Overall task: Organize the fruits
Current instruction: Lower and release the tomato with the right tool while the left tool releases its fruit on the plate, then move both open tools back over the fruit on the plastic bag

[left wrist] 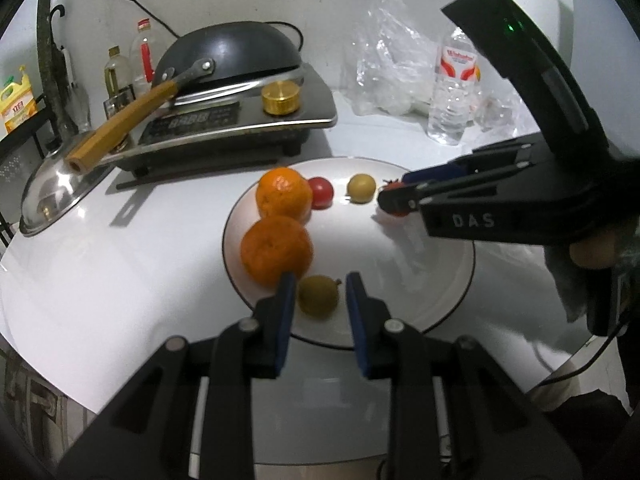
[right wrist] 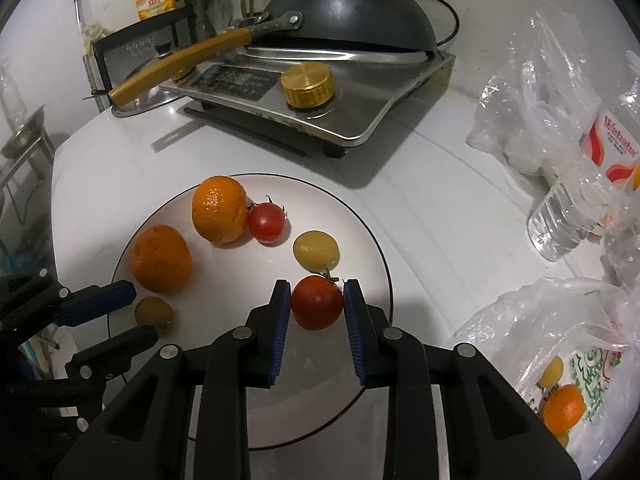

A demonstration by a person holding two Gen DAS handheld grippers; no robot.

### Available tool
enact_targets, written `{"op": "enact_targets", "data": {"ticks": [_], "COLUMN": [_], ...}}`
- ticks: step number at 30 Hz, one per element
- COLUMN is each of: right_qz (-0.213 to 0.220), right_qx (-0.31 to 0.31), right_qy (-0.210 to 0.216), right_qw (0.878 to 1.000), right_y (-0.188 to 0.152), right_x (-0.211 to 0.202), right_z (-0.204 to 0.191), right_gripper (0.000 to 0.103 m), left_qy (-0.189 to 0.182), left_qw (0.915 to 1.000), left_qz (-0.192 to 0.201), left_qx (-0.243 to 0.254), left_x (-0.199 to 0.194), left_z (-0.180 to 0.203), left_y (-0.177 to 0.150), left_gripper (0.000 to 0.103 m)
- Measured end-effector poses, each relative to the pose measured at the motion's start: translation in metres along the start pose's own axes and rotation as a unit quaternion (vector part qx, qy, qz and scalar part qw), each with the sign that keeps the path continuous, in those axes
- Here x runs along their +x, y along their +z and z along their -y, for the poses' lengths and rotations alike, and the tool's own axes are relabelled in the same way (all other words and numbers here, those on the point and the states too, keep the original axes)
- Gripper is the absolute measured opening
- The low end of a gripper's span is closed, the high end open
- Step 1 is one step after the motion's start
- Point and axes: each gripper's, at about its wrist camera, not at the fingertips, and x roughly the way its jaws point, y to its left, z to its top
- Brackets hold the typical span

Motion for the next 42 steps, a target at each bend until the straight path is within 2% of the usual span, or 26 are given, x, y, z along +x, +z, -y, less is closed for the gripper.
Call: {"op": "enact_targets", "data": {"ticks": [18,23,42], "right_qz": [0.034,0.043,0.071], "right_qx": [0.011,0.014,0.047], "right_qy": [-0.002,-0.005,-0.028], "right_qw": [0.999,0.999,0.996], "right_y": [-0.016,-0.023,-0.066], "right_x": [-0.052,-0.068,-0.126], "right_z": [0.012,0.017,0.055], "right_gripper": [0.031,0.031,0.031], "left_qy": [0.013,0.012,-0.010], "left_qw": [0.9997,0.9995,0.9990], "left_qz": [0.018,0.028,0.042], "left_qx": [-0.006,-0.009,0.011], "left_x": [-0.023,-0.030,-0.046], "left_z": [0.019,0.028,0.082], "left_y": [0.007,0.010,0.025], "left_gripper": [0.033,0.050,0.051]}}
